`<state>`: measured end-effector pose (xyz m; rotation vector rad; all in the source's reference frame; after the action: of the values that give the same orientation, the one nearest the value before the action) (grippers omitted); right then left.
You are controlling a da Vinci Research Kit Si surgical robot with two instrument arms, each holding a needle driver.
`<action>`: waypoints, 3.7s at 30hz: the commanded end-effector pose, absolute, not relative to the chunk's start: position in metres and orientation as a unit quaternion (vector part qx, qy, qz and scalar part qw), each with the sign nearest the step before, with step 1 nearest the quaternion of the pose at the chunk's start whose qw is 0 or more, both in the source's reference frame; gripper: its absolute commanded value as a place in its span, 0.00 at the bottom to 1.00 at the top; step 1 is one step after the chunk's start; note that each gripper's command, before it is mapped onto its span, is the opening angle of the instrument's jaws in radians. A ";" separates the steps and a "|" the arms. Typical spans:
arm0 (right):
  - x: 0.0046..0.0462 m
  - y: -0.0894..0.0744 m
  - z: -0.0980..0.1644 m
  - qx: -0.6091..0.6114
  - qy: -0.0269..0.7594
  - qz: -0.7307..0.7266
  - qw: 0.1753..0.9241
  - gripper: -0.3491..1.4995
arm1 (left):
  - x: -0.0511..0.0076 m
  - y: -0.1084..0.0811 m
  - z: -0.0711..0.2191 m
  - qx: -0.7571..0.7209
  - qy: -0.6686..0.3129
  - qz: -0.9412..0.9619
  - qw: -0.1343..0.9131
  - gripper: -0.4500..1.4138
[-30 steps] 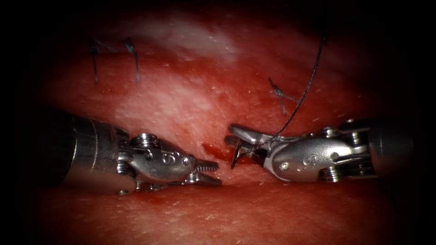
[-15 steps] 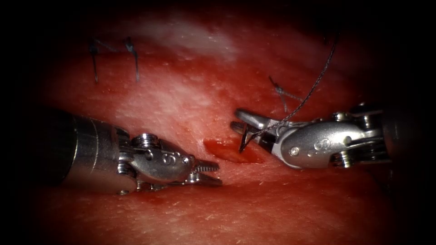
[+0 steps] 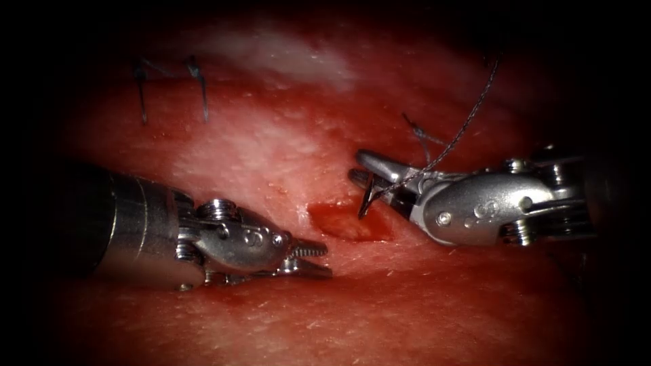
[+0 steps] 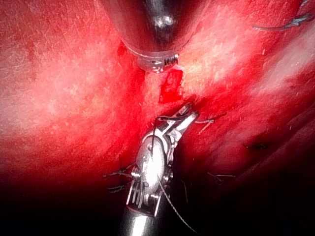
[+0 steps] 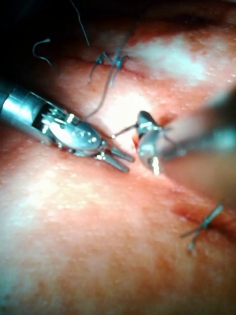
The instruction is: Wound Closure
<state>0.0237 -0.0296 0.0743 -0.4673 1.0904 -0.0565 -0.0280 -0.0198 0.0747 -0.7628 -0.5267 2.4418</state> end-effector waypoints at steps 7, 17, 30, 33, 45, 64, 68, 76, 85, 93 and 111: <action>0.0240 -0.030 0.074 -0.230 0.515 -0.019 0.826 0.00 | -0.0285 -0.020 0.075 -0.282 -0.196 0.902 0.261 0.23; 0.0239 -0.030 0.074 -0.246 0.526 -0.009 0.814 0.00 | -0.0283 -0.020 0.075 -0.281 -0.197 0.903 0.259 0.23; 0.0229 -0.030 0.073 -0.283 0.524 0.020 0.803 0.00 | -0.0282 -0.020 0.075 -0.280 -0.198 0.903 0.259 0.23; 0.0228 -0.030 0.073 -0.288 0.521 0.026 0.803 0.00 | -0.0281 -0.020 0.075 -0.280 -0.198 0.903 0.258 0.23; 0.0215 -0.031 0.072 -0.272 0.513 0.145 0.801 0.00 | -0.0280 -0.020 0.075 -0.280 -0.198 0.903 0.258 0.23; 0.0221 -0.030 0.073 -0.306 0.495 0.036 0.813 0.00 | -0.0280 -0.020 0.075 -0.280 -0.198 0.903 0.258 0.22; 0.0223 -0.030 0.072 -0.313 0.495 0.027 0.810 0.00 | -0.0280 -0.020 0.075 -0.280 -0.198 0.903 0.258 0.22; 0.0222 -0.030 0.072 -0.321 0.497 0.026 0.806 0.00 | -0.0280 -0.020 0.075 -0.280 -0.198 0.903 0.258 0.22; 0.0223 -0.030 0.072 -0.292 0.520 0.103 0.796 0.00 | -0.0280 -0.020 0.075 -0.279 -0.198 0.904 0.258 0.22; 0.0223 -0.030 0.072 -0.217 0.528 0.231 0.788 0.00 | -0.0280 -0.020 0.075 -0.279 -0.198 0.904 0.258 0.22; 0.0215 -0.028 0.072 -0.276 0.519 0.071 0.806 0.00 | -0.0280 -0.020 0.075 -0.279 -0.199 0.904 0.257 0.22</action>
<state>0.0208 -0.0279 0.0713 -0.5913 1.1095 0.1454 -0.0274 -0.0201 0.0745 -0.7534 -0.5384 2.4519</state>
